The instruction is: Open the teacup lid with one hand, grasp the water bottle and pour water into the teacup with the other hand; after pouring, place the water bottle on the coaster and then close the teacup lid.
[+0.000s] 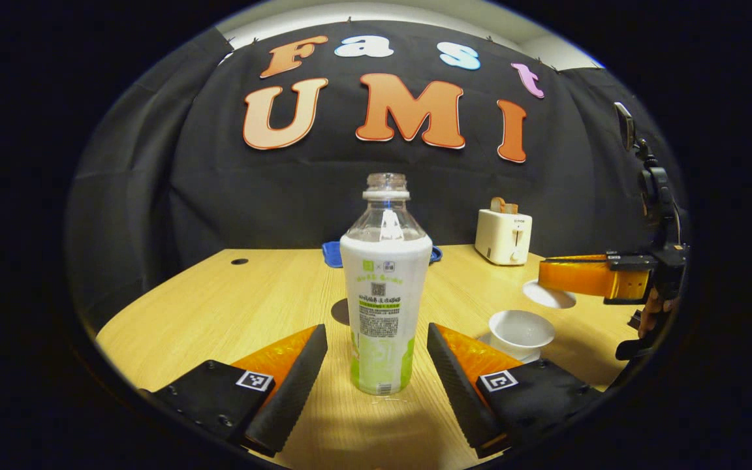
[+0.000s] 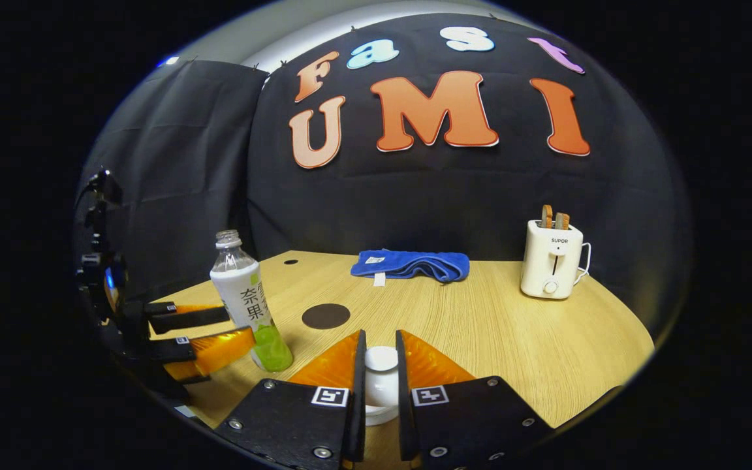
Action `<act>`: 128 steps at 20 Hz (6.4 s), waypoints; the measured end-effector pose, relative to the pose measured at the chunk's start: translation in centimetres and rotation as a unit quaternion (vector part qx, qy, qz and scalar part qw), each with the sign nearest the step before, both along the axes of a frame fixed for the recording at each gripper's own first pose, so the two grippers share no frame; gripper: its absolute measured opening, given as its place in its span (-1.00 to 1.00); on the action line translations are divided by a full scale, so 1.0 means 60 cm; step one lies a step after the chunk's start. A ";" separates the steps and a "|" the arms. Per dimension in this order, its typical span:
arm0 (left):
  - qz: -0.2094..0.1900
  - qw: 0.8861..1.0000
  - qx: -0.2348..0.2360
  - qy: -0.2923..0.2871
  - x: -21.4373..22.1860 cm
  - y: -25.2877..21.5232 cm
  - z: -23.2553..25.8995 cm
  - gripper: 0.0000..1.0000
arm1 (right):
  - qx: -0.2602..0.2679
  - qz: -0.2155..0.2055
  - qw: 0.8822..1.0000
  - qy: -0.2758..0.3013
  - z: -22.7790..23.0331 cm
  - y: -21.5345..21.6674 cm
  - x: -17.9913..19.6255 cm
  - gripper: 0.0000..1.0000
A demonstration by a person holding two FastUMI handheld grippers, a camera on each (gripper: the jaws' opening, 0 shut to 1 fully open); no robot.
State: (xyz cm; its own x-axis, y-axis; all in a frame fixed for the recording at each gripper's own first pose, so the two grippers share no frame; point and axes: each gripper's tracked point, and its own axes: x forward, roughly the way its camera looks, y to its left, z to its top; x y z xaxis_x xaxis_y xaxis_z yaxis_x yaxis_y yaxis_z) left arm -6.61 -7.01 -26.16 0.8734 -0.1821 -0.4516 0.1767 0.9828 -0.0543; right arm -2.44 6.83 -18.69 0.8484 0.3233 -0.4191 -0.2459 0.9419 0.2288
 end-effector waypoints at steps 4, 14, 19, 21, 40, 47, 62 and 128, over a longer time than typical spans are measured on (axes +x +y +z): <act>0.002 0.999 0.013 0.036 0.000 -0.002 -0.041 0.99 | 0.004 -0.012 1.000 -0.004 0.009 -0.015 0.002 -0.58; 0.006 0.998 0.054 0.025 0.024 0.009 -0.033 0.29 | 0.011 -0.036 0.999 -0.011 0.015 -0.054 0.009 -0.58; -0.016 0.983 0.184 -0.005 0.037 0.033 -0.011 0.29 | 0.017 -0.051 0.998 -0.016 0.019 -0.079 0.009 -0.58; -0.034 0.971 0.235 -0.017 0.040 0.032 -0.005 0.31 | 0.016 -0.059 0.998 -0.020 0.023 -0.090 0.009 -0.58; -0.188 0.818 0.540 -0.066 0.038 0.019 -0.001 0.31 | 0.018 -0.077 0.996 -0.033 0.027 -0.144 -0.012 -0.58; -0.220 0.759 0.607 -0.084 0.050 0.025 0.005 0.31 | 0.011 -0.065 0.997 -0.031 0.023 -0.138 -0.017 -0.58; -0.277 0.656 0.689 -0.133 0.081 -0.008 0.029 0.31 | -0.001 -0.057 0.998 -0.031 0.014 -0.152 -0.026 -0.58; -0.216 0.824 0.493 -0.178 0.118 -0.082 0.073 0.30 | -0.011 -0.046 0.998 -0.042 0.021 -0.142 -0.045 -0.58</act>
State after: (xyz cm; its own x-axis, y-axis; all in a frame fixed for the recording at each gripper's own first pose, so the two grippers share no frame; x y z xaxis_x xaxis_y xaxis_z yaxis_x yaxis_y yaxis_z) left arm 0.49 -11.96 -21.80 0.9323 -0.2094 -0.2950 0.3539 0.3585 0.8638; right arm -5.15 -1.67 -17.44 0.9066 0.2347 -0.3508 -0.1767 0.9658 0.1897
